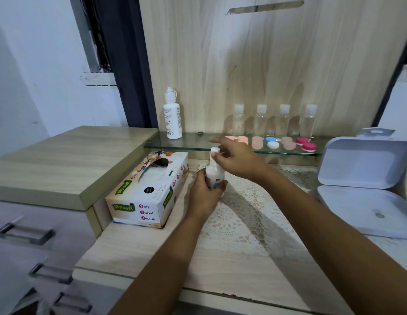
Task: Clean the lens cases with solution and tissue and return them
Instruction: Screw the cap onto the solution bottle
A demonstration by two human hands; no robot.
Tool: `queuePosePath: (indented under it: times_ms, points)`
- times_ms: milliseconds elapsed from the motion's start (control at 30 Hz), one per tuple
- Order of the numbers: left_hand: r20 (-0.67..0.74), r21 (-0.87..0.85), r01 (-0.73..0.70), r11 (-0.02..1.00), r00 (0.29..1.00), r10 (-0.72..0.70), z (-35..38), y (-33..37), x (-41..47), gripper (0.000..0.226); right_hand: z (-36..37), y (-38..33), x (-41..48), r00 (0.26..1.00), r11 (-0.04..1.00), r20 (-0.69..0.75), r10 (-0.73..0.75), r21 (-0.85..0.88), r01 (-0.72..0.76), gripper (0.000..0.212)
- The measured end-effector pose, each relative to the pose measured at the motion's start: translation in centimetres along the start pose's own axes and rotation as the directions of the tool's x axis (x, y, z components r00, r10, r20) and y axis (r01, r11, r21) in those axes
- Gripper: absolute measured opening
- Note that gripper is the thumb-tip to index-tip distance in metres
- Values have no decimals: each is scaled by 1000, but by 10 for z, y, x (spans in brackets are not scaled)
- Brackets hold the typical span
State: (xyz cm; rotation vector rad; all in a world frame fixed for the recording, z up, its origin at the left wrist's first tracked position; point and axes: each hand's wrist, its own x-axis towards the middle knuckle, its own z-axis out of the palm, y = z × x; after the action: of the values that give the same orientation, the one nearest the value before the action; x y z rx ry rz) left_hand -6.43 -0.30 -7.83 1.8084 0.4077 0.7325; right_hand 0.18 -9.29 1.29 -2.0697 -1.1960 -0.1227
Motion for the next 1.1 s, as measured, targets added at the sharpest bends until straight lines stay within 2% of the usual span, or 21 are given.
queuePosePath:
  times_ms: [167, 267, 333, 533, 767, 967, 1033, 1100]
  points:
    - [5, 3, 0, 1000, 1000, 0, 1, -1, 0, 41, 0, 4, 1, 987, 999, -162, 7, -37, -13, 36]
    - [3, 2, -3, 1000, 1000, 3, 0, -1, 0, 42, 0, 2, 0, 996, 990, -81, 42, 139, -31, 38]
    - [3, 6, -5, 1000, 1000, 5, 0, -1, 1, 42, 1, 2, -2, 998, 983, -39, 40, 179, -32, 42]
    - [9, 1, -6, 1000, 1000, 6, 1, -1, 0, 45, 3, 6, -4, 991, 989, -120, 50, 142, -33, 34]
    - [-12, 36, -6, 999, 1000, 7, 0, -1, 1, 44, 9, 5, -1, 989, 996, -143, 27, 92, -14, 27]
    - [-10, 20, -12, 1000, 1000, 12, -1, -2, 2, 46, 8, 13, -12, 985, 987, -156, 71, 151, -48, 34]
    - [-11, 19, -12, 1000, 1000, 13, -1, -2, 1, 45, 5, 21, -22, 985, 993, -151, 82, 99, -67, 35]
    - [-13, 27, -17, 999, 1000, 18, -1, -3, 1, 46, 0, 34, -36, 988, 995, -129, 88, -27, -92, 35]
